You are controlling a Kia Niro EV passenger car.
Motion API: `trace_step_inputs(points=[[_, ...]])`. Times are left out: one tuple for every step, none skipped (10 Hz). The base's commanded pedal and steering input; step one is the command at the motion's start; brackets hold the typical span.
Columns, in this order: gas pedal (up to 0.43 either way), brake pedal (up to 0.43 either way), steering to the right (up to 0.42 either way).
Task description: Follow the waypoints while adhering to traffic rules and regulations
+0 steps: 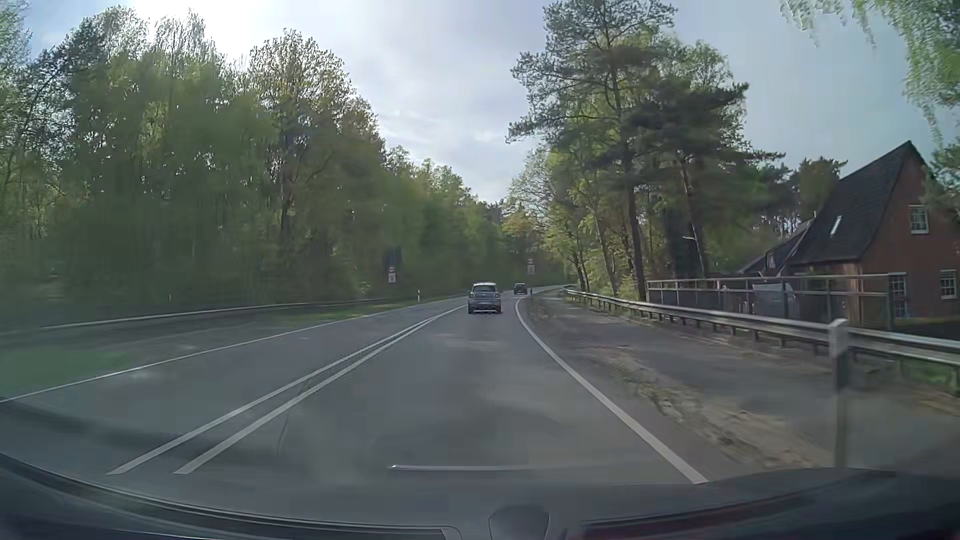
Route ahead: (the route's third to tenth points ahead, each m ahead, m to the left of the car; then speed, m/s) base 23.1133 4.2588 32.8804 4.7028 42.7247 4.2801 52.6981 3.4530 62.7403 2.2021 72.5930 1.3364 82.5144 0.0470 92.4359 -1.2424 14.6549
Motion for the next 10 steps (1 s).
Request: trace_step_inputs(points=[[0.047,0.000,0.006],[0.047,0.000,0.005],[0.047,0.000,0.005],[0.059,0.000,0.004],[0.079,0.000,0.002],[0.087,0.000,0.002],[0.087,0.000,0.002],[0.098,0.000,0.002],[0.098,0.000,0.002],[0.098,0.000,0.002]])
